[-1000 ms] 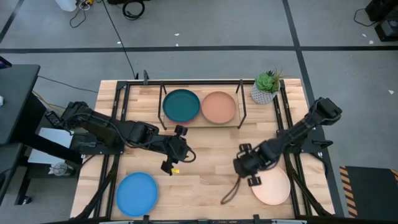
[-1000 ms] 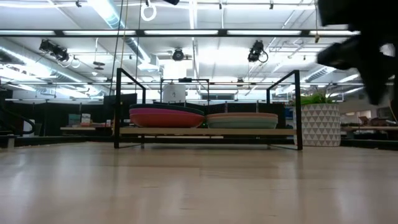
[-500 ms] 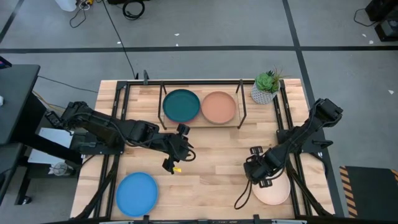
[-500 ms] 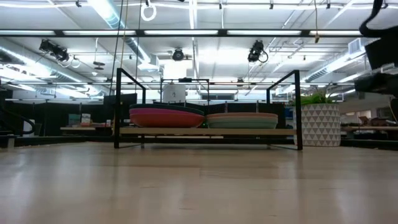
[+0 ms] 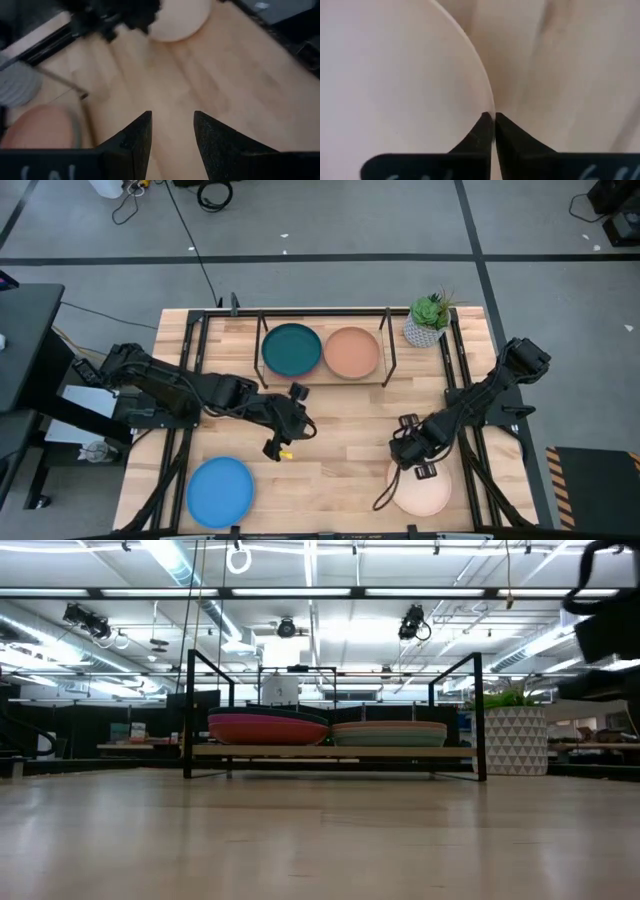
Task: Place and stack plates onto a shelf
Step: Stack the light orange plate on the brown plate
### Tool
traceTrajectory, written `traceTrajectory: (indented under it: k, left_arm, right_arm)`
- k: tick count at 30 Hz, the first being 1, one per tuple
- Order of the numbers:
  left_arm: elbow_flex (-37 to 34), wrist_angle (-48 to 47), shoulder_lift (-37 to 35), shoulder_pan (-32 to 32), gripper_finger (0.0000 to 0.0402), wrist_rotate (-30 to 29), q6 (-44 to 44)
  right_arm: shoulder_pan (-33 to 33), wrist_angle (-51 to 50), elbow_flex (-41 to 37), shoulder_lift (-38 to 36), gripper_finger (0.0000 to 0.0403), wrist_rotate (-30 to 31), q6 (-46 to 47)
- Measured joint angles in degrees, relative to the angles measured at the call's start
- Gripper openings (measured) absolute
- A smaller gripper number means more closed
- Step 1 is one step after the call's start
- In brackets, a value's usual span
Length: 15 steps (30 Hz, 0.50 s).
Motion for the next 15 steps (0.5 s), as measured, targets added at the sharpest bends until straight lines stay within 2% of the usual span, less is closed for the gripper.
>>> traceTrajectory:
  k: [3,7,15]
  left_arm:
    - [0.0,2.1,2.4,0.0,0.0153,4.8,2.1]
    - [0.0,2.1,6.7,-1.5,0.0153,5.7,5.2]
    - [0.0,8.1,15.7,-4.8,0.0153,-1.0,12.1]
  right_arm:
    - [-3.0,-0.7,0.8,-0.1,0.0023,0.1,-0.2]
    - [-6.9,-0.5,1.1,-2.1,0.0017,0.1,-1.1]
    - [-13.8,4.7,1.1,-8.9,0.0019,-3.1,-1.6]
